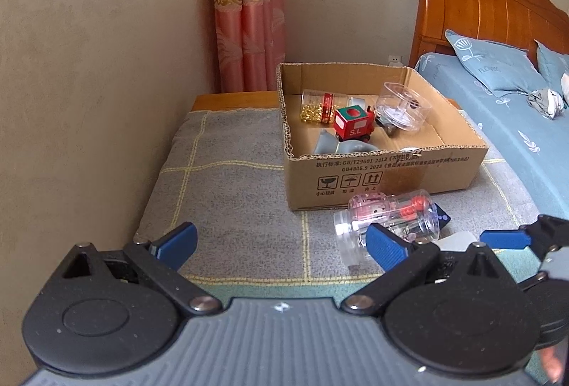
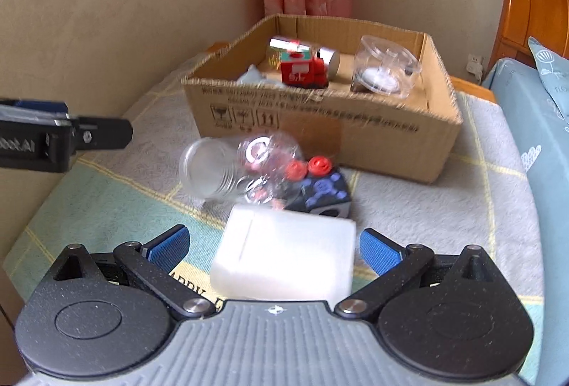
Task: Organize rigid objects
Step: 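Move the left tool toward the tall clear jar while the right tool approaches the white bottle, then grasp the tall clear jar with the left tool while the right tool grasps the white bottle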
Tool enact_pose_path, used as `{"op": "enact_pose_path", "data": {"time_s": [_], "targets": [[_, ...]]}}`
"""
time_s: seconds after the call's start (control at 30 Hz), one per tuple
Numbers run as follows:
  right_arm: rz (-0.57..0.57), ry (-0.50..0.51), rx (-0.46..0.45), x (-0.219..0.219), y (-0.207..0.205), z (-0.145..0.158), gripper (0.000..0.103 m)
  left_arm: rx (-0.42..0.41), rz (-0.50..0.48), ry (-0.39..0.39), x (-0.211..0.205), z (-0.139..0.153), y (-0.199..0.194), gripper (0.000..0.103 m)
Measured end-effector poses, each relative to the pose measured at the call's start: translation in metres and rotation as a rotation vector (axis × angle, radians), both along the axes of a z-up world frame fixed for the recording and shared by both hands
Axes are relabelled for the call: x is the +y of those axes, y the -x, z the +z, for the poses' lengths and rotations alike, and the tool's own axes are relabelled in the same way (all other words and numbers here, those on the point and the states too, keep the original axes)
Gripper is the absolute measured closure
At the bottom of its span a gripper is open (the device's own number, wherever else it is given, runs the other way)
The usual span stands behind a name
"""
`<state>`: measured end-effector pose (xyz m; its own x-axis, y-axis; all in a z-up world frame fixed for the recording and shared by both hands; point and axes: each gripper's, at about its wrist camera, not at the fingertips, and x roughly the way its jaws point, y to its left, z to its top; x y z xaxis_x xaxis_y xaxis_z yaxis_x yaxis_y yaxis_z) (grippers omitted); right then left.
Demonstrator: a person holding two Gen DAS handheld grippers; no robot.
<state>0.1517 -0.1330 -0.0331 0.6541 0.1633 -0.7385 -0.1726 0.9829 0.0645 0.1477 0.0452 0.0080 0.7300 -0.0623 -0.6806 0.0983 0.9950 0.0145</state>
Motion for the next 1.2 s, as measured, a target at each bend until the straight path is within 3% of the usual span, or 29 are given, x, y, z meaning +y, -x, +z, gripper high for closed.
{"op": "enact_pose_path", "data": {"time_s": [0.13, 0.27, 0.43, 0.67, 0.97, 1.2], "targets": [[-0.047, 0.071, 0.0, 0.004, -0.001, -0.015, 0.0, 0.0, -0.025, 0.0, -0.005, -0.001, 0.0, 0.002], [-0.096, 0.042, 0.029, -0.015, 0.0, -0.021, 0.0, 0.002, -0.053, 0.0, -0.012, -0.002, -0.001, 0.002], [-0.173, 0.097, 0.078, -0.039, 0.003, -0.036, 0.0, 0.009, -0.099, -0.002, -0.025, -0.006, -0.005, 0.002], [-0.124, 0.089, 0.029, -0.054, 0.014, -0.044, 0.0, 0.031, -0.206, 0.015, -0.055, -0.013, -0.016, 0.002], [-0.088, 0.084, 0.004, -0.058, 0.014, -0.044, 0.0, 0.072, -0.357, -0.041, -0.08, -0.03, -0.01, 0.002], [-0.066, 0.083, -0.008, -0.059, 0.015, -0.045, 0.0, 0.126, -0.377, -0.014, -0.079, -0.051, -0.013, 0.002]]}}
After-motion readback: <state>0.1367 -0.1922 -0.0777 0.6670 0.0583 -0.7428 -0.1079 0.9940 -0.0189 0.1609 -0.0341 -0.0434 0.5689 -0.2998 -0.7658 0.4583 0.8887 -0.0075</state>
